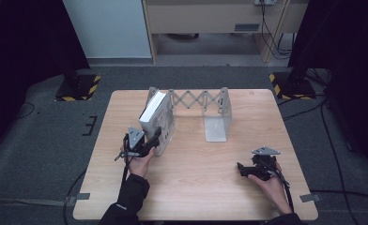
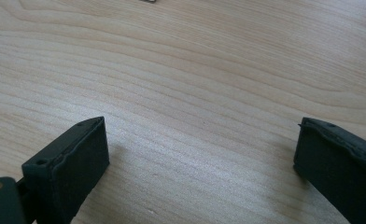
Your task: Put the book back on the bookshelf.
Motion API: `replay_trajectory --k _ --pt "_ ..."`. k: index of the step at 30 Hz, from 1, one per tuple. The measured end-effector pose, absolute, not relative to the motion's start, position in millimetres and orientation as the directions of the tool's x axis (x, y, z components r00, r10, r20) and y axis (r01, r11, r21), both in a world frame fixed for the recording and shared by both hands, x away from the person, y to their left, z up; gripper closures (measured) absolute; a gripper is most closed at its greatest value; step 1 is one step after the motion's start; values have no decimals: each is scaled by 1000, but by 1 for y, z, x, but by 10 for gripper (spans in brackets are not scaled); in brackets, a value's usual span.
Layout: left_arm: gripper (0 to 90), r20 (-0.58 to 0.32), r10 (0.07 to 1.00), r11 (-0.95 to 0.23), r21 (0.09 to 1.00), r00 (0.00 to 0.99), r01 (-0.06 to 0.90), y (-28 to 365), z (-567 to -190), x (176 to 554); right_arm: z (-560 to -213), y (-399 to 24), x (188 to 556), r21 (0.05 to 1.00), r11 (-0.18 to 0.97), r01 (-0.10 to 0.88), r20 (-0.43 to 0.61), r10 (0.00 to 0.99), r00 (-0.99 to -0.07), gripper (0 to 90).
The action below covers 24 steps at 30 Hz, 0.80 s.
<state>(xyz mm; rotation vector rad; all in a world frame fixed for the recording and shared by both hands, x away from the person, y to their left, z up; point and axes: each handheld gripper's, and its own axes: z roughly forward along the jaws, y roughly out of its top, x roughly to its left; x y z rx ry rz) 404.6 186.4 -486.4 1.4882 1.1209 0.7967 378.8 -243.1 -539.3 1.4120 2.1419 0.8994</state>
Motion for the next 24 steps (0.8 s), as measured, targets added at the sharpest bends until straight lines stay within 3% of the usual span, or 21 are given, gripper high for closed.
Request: replay_trajectory --k 10,16,24 --pt "513 -28 954 -40 975 298 218 176 -485 411 -539 -243 379 711 277 646 4 918 -397 35" --pt "506 -42 955 -21 978 294 209 173 -487 417 -539 -243 379 711 276 646 4 918 -397 35" --pt "454 -94 929 11 974 359 224 182 -486 417 -539 -243 379 711 276 646 4 918 -397 35"
